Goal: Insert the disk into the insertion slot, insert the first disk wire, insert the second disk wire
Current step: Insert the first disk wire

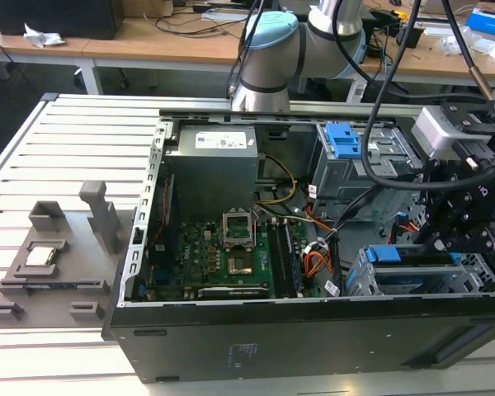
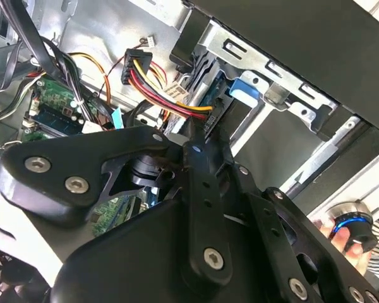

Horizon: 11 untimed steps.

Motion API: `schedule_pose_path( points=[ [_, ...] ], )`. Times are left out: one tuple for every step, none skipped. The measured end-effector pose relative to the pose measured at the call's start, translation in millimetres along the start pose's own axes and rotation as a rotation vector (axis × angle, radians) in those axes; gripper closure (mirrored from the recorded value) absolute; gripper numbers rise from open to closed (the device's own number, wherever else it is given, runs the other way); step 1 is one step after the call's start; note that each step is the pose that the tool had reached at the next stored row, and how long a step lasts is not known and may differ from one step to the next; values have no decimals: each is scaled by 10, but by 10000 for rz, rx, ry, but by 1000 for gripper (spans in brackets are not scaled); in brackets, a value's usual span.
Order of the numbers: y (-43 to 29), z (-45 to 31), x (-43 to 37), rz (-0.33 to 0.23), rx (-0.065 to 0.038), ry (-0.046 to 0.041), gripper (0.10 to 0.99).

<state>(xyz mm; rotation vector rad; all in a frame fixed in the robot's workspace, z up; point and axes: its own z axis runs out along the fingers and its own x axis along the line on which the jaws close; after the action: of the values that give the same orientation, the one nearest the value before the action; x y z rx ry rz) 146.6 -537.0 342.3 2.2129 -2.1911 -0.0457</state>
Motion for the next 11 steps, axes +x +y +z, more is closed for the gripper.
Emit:
schedule_pose_path(
  points=[
    [3, -82, -2, 0, -1, 4, 847],
    [5, -122, -5, 0, 0, 3, 847],
    [6, -155, -10, 0, -1, 3, 847],
    [8, -203, -17, 0, 0, 5, 847],
    [10, -243, -21, 0, 0, 4, 859],
    [12, -294, -25, 0, 0, 3, 859],
    [13, -332, -27, 0, 0, 4, 925],
    [15, -378, -30, 0, -1, 5, 925],
    [17, -422, -32, 0, 0, 5, 980],
    [18, -466, -33, 0, 0, 3, 980],
    [19, -483, -33, 0, 0, 5, 980]
  ],
)
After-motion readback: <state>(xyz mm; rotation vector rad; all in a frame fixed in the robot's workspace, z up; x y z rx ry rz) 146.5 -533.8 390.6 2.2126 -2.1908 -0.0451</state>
